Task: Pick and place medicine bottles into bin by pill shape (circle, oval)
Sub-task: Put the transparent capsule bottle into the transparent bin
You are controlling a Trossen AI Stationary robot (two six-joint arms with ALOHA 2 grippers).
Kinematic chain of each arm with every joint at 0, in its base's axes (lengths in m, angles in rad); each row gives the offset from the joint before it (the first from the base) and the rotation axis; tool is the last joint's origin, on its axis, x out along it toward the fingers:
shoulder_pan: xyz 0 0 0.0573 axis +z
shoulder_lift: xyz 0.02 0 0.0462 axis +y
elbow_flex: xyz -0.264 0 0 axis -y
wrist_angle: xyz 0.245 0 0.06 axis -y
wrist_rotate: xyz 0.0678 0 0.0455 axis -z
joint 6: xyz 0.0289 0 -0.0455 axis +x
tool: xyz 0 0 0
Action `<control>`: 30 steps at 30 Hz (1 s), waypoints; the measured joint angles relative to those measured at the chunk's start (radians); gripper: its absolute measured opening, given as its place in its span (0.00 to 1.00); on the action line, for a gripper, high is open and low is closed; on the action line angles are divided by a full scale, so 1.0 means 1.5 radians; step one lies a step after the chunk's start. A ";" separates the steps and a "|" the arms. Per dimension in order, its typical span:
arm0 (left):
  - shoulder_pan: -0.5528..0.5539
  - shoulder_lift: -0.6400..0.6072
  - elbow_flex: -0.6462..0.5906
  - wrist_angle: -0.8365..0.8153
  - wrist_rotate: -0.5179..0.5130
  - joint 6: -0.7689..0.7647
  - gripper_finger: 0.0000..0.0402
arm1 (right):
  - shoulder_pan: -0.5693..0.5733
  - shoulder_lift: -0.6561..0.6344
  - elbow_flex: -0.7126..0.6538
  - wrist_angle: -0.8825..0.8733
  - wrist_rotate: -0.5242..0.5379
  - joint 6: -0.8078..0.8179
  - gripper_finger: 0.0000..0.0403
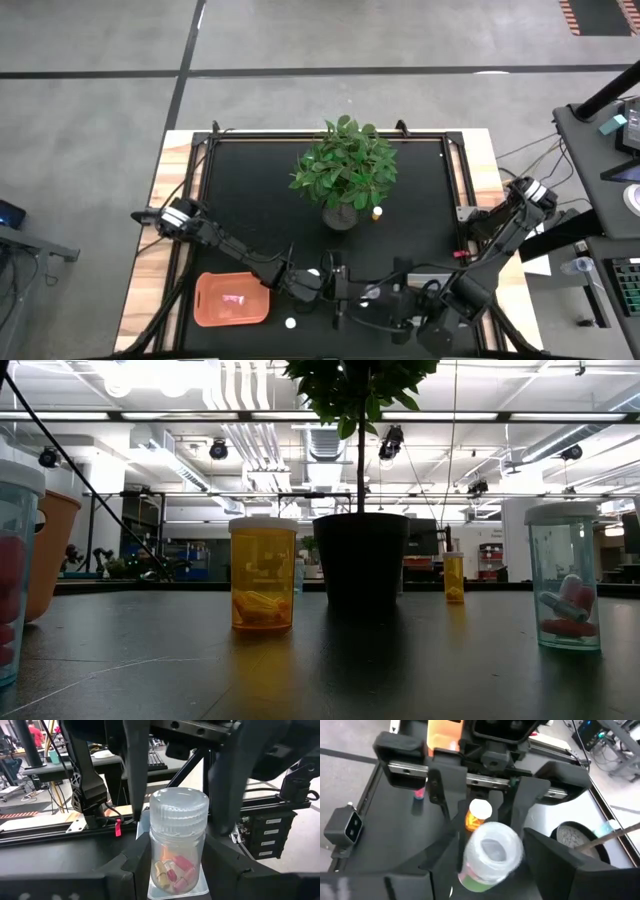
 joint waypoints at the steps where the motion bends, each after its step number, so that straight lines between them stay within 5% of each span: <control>1: 0.000 0.000 0.000 0.000 0.000 0.003 0.31 | -0.001 -0.001 0.000 -0.004 0.000 0.006 0.50; 13: -0.005 0.000 0.002 0.001 0.002 0.018 0.33 | -0.002 -0.005 -0.001 -0.026 -0.020 0.042 0.31; 24: -0.006 -0.016 0.000 0.000 0.005 -0.001 0.65 | 0.012 -0.042 -0.003 -0.078 -0.052 0.092 0.34; 30: -0.015 -0.038 -0.005 -0.029 0.005 0.016 0.70 | 0.063 -0.076 -0.015 -0.184 -0.053 0.223 0.34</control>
